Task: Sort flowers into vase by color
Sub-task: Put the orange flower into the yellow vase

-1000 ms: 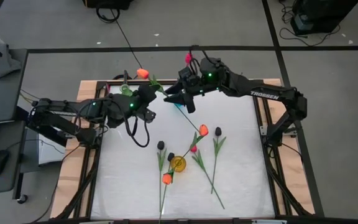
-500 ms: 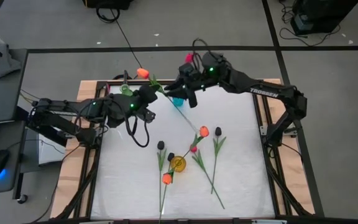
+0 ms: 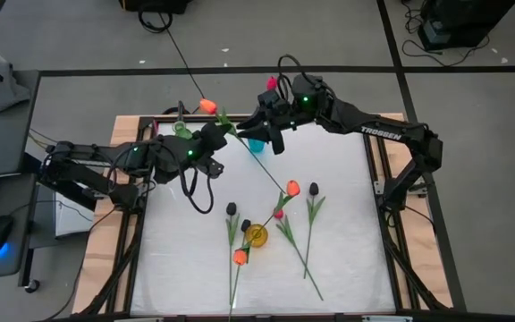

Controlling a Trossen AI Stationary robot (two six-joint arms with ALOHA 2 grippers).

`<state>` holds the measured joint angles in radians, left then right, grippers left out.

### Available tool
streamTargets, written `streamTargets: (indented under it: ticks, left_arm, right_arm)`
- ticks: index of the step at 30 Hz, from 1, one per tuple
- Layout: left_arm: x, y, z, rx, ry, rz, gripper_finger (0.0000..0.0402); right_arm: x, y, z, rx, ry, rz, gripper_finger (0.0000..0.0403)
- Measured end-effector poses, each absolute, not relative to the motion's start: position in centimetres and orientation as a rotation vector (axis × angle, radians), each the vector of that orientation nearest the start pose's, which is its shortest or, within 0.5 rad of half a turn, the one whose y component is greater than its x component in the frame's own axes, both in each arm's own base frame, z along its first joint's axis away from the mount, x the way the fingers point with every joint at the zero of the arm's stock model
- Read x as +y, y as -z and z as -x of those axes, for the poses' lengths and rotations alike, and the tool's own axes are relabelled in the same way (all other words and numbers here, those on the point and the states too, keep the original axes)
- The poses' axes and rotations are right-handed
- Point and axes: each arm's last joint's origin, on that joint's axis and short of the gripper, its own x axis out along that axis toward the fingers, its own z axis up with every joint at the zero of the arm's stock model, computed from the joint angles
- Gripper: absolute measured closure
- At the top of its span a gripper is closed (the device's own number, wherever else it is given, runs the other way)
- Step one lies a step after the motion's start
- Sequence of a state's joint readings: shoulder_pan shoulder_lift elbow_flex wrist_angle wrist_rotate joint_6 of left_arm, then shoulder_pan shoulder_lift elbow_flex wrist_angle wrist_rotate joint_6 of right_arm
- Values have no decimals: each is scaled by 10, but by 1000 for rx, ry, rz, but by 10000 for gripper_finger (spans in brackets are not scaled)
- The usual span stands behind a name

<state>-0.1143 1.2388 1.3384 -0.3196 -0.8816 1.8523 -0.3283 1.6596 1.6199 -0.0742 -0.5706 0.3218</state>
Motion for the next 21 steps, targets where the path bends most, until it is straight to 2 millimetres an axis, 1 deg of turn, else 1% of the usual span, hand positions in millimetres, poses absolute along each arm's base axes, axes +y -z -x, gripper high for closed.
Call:
streamTargets:
  ticks: [7,14,17,21]
  left_arm:
    - [-7,-418,-257,835,-342,-1848,395]
    - [-7,-419,-257,830,-345,-1848,395]
    - [-7,-419,-257,830,-345,-1848,395]
    - [-7,-419,-257,830,-345,-1848,395]
  right_arm:
    - [-108,-394,-376,181,-228,-395,247]
    - [-108,-393,-379,169,-237,-389,249]
    - [-108,-394,-379,159,-239,-384,257]
    - [-108,-395,-379,148,-247,-379,281]
